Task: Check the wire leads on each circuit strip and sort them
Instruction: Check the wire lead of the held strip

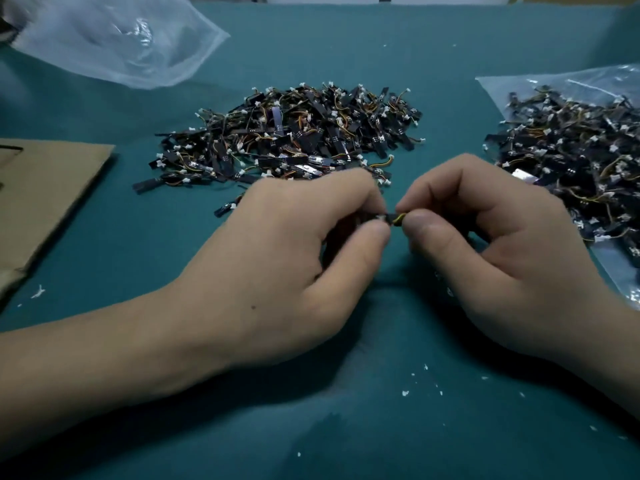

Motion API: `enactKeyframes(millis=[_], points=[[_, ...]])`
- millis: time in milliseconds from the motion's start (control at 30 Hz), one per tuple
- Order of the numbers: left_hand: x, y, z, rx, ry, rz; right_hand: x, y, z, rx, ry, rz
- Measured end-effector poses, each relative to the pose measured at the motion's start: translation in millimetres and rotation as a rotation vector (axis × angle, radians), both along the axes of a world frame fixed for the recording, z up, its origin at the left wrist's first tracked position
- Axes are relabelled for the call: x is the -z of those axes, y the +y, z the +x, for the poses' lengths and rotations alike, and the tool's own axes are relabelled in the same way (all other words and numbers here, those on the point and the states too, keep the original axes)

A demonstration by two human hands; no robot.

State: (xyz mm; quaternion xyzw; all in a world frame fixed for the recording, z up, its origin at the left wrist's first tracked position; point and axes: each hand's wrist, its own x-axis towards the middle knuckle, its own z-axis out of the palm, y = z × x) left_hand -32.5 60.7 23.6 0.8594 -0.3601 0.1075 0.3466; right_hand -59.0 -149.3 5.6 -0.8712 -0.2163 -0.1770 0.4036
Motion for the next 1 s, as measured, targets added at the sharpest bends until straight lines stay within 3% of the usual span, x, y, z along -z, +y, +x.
enactKeyframes(millis=[67, 167, 333, 500, 600, 700, 1000], points=[[3, 2, 0, 0.014, 0.141, -0.027, 1, 0, -2, -0.012, -0.007, -0.034], [8, 0, 7, -0.002, 0.207, -0.029, 2, 2, 0, 0.008, 0.006, -0.021], [12, -2, 12, -0.075, 0.273, -0.091, 4, 5, 0, 0.040, 0.085, 0.215], [15, -5, 9, -0.135, 0.220, -0.058, 3, 10, -5, 0.019, -0.022, 0.049], [14, -7, 7, -0.151, 0.165, -0.038, 2, 13, -4, -0.087, 0.130, 0.002], [14, -5, 7, -0.091, 0.249, -0.109, 1, 12, -2, -0.131, 0.255, 0.020], [16, 0, 8, 0.051, 0.431, -0.334, -5, 11, -4, -0.121, 0.177, 0.033]])
